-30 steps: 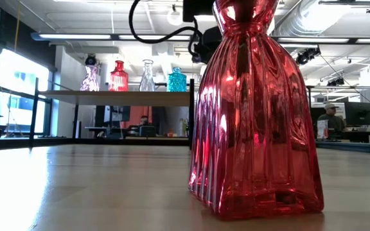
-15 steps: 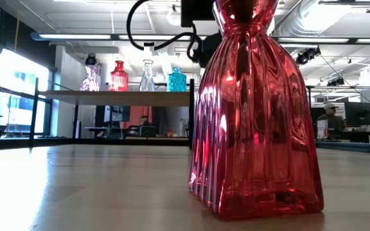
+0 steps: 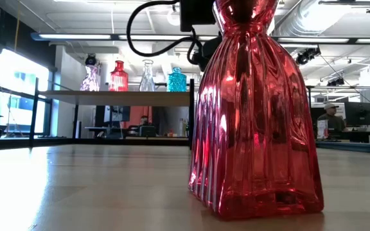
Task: Sort vases onto shelf
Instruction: Put the bottom transparent vase on the shelf aligned with the other transparent vase
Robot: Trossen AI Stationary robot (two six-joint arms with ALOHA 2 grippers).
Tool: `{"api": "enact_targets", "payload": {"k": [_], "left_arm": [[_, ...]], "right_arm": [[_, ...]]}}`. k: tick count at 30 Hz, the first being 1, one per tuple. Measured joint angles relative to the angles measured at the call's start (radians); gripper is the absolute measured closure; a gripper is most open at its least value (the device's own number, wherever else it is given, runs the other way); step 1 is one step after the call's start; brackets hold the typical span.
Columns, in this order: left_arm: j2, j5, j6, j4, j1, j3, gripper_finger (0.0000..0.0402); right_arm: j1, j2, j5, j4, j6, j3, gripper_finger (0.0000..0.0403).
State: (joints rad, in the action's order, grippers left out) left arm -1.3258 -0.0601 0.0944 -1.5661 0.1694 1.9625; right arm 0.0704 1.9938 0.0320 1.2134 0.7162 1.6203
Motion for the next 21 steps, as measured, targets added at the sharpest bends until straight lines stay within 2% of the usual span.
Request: {"api": "enact_targets", "payload": {"k": [3,21], "left_arm": [[0.000,0.000,0.000,0.000,0.000,0.000,0.0298],[0.000,0.000,0.000,0.000,0.000,0.000,0.0298]], "right_arm": [[-0.002,0.000,-0.001,0.001,0.012,0.000,0.0396],[-0.021,-0.015,0.051,0.033,0.027,0.001,0.0402]]}}
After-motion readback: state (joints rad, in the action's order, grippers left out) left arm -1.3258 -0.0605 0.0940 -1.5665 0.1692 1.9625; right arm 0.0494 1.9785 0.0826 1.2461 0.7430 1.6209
